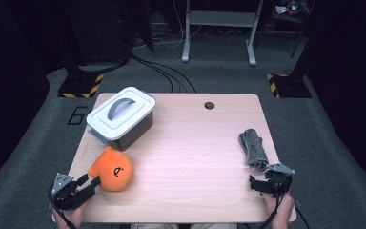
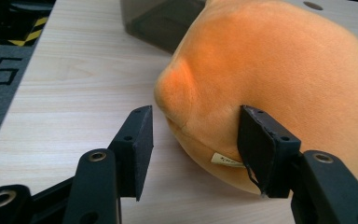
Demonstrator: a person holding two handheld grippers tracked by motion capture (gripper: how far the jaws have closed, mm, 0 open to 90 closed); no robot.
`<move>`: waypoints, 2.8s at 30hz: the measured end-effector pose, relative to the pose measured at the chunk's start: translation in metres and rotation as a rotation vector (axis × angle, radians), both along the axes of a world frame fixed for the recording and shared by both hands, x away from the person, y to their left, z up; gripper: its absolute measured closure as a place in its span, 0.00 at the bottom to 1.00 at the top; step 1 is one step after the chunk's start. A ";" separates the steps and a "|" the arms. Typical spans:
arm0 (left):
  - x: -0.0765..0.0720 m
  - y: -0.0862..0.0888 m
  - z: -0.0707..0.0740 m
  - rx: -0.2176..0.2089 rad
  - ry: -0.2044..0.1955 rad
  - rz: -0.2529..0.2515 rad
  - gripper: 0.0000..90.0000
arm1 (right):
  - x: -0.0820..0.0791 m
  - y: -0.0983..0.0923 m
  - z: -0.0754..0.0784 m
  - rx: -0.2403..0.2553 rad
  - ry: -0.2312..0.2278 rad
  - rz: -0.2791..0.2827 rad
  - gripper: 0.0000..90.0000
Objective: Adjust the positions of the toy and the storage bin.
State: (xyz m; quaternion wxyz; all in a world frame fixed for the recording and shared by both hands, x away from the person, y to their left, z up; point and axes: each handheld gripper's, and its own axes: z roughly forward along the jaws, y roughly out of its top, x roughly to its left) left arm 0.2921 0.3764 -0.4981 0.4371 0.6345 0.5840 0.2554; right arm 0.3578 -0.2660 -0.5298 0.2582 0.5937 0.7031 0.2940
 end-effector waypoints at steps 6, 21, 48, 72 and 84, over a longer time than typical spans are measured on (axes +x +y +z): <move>0.002 0.007 0.001 0.003 0.033 -0.006 0.43 | 0.000 0.000 0.000 0.000 0.000 -0.001 0.00; 0.001 0.019 0.013 0.001 0.039 0.014 0.27 | 0.000 0.000 0.000 -0.002 -0.004 0.001 0.00; 0.099 -0.006 0.102 0.136 -0.038 -0.139 0.13 | 0.000 0.000 0.000 -0.002 -0.004 0.002 0.00; 0.198 -0.024 0.108 0.189 0.053 -0.162 0.12 | 0.001 -0.001 0.000 0.015 0.007 0.010 0.00; 0.221 -0.028 0.104 0.229 0.065 -0.179 0.44 | 0.001 -0.001 0.000 0.008 0.002 0.015 0.00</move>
